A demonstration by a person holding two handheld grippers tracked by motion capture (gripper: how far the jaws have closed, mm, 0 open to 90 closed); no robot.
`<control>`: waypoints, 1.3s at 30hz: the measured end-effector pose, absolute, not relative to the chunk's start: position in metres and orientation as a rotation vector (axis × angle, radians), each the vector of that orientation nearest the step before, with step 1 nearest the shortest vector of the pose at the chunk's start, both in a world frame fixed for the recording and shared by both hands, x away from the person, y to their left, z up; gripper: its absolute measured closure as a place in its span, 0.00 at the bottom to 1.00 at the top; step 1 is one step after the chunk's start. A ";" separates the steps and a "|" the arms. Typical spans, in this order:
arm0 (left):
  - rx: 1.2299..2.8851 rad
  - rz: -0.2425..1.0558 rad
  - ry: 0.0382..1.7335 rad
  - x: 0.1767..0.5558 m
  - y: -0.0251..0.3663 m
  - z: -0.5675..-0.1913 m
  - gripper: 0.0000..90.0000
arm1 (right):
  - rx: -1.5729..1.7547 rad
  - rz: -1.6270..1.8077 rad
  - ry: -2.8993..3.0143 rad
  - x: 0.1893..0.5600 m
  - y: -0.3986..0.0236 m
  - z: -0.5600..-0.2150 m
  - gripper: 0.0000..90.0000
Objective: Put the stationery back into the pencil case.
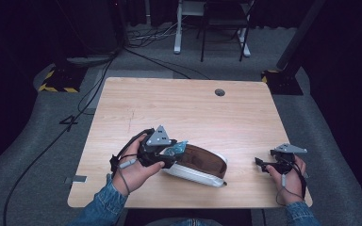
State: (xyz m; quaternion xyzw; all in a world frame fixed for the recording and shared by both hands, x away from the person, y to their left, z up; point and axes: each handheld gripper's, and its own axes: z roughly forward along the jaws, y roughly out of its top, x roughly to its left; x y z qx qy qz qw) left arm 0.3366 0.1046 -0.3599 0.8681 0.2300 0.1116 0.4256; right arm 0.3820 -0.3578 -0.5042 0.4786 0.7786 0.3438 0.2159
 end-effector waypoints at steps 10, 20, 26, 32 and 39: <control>2.194 0.297 0.513 0.338 0.088 -0.371 0.55 | 1.324 0.955 2.161 0.382 -0.358 -0.504 0.21; 2.219 0.370 0.463 0.346 0.070 -0.377 0.55 | 1.317 0.956 2.165 0.382 -0.357 -0.504 0.21; 2.242 0.359 0.446 0.350 0.062 -0.384 0.55 | 1.314 0.957 2.165 0.380 -0.357 -0.504 0.22; 2.257 0.355 0.402 0.352 0.055 -0.389 0.55 | 1.315 0.957 2.165 0.380 -0.357 -0.504 0.22; 2.293 0.352 0.345 0.354 0.050 -0.396 0.55 | 1.315 0.957 2.166 0.380 -0.357 -0.504 0.22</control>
